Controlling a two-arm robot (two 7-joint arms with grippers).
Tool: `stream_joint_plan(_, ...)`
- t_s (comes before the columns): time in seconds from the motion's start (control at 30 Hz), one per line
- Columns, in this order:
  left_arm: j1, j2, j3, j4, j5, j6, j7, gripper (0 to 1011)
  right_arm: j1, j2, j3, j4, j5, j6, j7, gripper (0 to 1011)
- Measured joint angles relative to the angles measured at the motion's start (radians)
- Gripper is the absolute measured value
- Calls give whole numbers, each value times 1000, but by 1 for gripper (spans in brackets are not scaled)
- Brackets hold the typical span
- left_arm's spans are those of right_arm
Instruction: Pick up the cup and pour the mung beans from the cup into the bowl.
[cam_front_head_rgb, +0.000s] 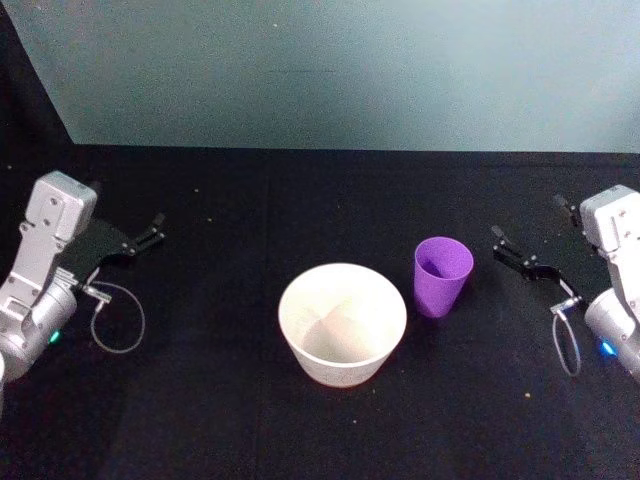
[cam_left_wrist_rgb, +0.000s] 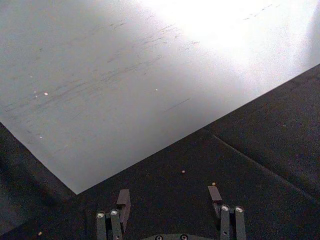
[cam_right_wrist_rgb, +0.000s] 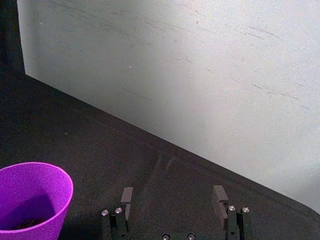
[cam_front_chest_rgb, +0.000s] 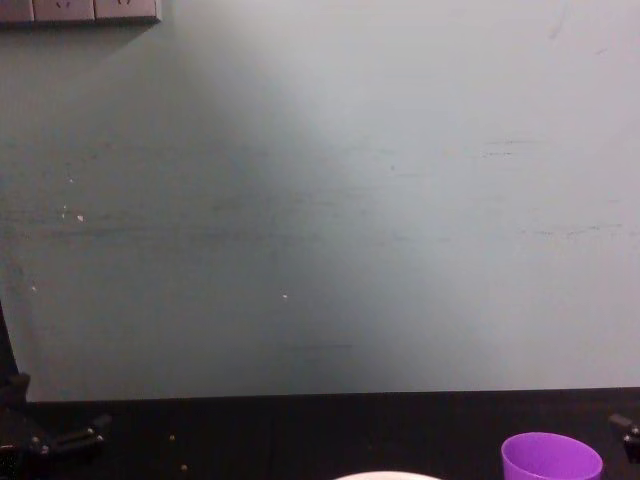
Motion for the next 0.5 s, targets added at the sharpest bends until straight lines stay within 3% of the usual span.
stream_joint_plan(0.5,0,0,0,0,0,0,0,1011,0,0,0,0,0,0,0,1003)
